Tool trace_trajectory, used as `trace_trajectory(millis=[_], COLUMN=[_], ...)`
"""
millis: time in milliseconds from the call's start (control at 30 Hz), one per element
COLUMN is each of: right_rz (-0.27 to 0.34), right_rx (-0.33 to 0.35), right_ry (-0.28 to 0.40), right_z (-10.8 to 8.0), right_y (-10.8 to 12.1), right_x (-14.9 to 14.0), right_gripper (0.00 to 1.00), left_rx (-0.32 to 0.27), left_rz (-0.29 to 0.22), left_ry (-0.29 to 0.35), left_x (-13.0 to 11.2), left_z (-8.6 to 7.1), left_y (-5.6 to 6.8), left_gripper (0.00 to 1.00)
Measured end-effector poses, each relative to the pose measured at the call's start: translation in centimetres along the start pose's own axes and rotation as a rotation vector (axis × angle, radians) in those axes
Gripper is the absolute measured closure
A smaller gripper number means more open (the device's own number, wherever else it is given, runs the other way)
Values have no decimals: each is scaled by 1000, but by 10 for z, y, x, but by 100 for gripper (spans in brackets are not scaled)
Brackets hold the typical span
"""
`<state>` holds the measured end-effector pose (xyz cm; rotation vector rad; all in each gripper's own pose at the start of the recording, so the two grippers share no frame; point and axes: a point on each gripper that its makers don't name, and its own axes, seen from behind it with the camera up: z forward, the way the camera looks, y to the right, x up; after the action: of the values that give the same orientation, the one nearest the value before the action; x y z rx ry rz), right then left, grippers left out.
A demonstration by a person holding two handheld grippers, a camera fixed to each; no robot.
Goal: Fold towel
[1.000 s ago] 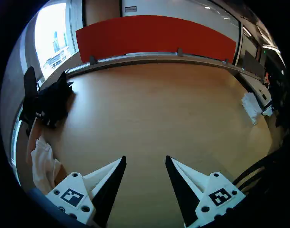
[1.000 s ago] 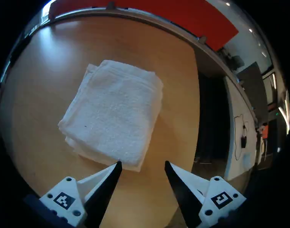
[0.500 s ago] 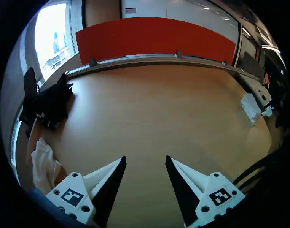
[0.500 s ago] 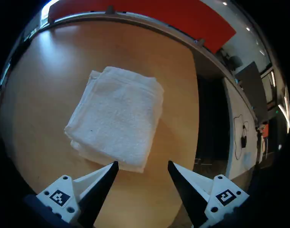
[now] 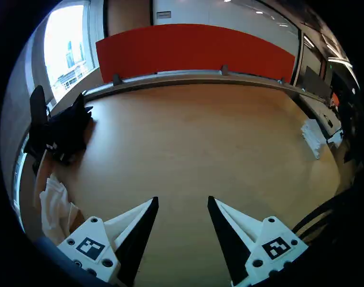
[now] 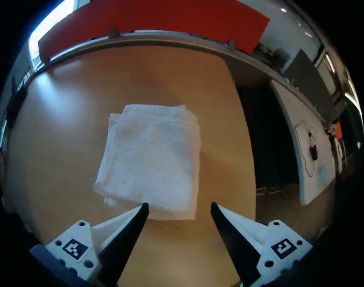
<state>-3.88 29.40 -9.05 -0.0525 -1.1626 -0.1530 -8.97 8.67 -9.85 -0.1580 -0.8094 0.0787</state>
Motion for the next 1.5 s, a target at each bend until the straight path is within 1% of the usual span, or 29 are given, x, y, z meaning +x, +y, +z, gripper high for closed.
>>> trace_trajectory(millis=[167, 400, 533, 667, 800, 1167, 1367, 1500], right_rz=[42, 73, 101, 143, 188, 304, 328, 317], right_rx=[8, 7, -1, -16, -44, -108, -136, -155], right_ry=[7, 21, 43, 82, 151, 376, 503, 564], right_z=[-2, -4, -6, -7, -11, -27, -43, -53], right_y=[-6, -14, -17, -18, -16, -15, -20, -25], right_x=[2, 6, 9, 15, 26, 61, 77, 85], right_gripper=[0, 0, 0, 0, 0, 0, 0, 0], left_rx=[-3, -2, -1, 1, 3, 5, 5, 4], left_rz=[0, 6, 8, 10, 9, 3, -4, -12], left_ry=[3, 12, 18, 24, 28, 40, 49, 61], left_x=[1, 3, 4, 6, 6, 11, 14, 18], left_z=[-1, -4, -7, -9, -11, -13, -13, -12], left_y=[-1, -4, -5, -7, -9, -14, -15, -15], left_gripper=[24, 24, 24, 24, 25, 24, 24, 25])
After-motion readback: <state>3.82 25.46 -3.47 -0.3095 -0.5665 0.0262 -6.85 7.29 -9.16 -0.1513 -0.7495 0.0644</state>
